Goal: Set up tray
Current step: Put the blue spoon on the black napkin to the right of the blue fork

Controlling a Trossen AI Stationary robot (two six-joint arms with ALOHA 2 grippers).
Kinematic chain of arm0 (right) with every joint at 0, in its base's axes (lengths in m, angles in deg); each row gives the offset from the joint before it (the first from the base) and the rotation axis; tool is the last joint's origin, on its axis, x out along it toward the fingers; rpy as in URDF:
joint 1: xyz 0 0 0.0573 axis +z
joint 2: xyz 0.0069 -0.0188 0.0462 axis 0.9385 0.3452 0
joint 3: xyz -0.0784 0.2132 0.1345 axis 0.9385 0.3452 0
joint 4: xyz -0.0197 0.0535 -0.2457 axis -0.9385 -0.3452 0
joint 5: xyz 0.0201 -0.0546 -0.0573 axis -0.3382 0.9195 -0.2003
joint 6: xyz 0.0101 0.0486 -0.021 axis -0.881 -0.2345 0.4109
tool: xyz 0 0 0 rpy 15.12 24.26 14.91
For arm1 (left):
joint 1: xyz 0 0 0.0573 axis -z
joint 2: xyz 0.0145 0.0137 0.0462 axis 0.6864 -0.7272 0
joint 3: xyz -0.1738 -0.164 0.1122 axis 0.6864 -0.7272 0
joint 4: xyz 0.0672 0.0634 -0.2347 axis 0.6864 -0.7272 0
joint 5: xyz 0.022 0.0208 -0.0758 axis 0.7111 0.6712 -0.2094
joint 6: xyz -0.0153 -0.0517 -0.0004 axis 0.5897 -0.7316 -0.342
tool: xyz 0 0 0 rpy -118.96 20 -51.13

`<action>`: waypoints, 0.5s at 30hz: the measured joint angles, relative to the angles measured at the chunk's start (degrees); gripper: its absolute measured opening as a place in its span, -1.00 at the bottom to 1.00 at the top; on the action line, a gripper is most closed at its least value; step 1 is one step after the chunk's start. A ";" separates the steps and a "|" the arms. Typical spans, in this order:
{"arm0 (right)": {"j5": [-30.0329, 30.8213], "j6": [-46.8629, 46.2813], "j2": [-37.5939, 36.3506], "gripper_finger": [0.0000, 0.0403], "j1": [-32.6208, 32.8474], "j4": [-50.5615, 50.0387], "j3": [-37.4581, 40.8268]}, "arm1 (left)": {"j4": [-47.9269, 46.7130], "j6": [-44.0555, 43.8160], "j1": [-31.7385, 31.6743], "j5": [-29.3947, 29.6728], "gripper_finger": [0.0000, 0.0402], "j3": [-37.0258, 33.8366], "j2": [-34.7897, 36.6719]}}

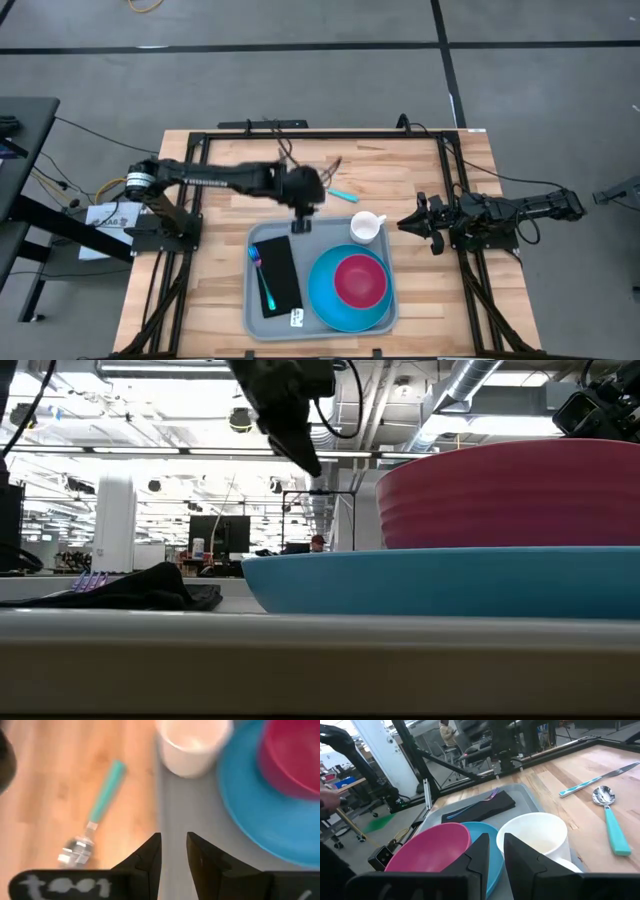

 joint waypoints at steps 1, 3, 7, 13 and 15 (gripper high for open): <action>0.01 -0.02 0.00 -0.75 0.01 -0.01 0.00 | 0.67 0.92 -1.23 0.47 -0.61 0.51 0.01; 0.02 0.00 0.00 -0.75 0.00 -0.02 0.00 | 1.79 2.20 -3.23 1.34 -0.61 1.59 -0.02; -0.01 0.00 -0.01 -0.75 0.01 -0.01 0.00 | 1.44 1.92 -5.62 2.44 -0.61 7.48 -2.37; 0.02 0.01 -0.02 -0.75 0.02 0.00 0.00 | -11.02 2.41 -7.17 2.42 -0.61 24.84 -15.81; 0.00 -0.02 -0.02 -0.75 0.01 0.00 0.00 | -16.12 3.75 -8.17 2.41 -0.61 31.51 -20.63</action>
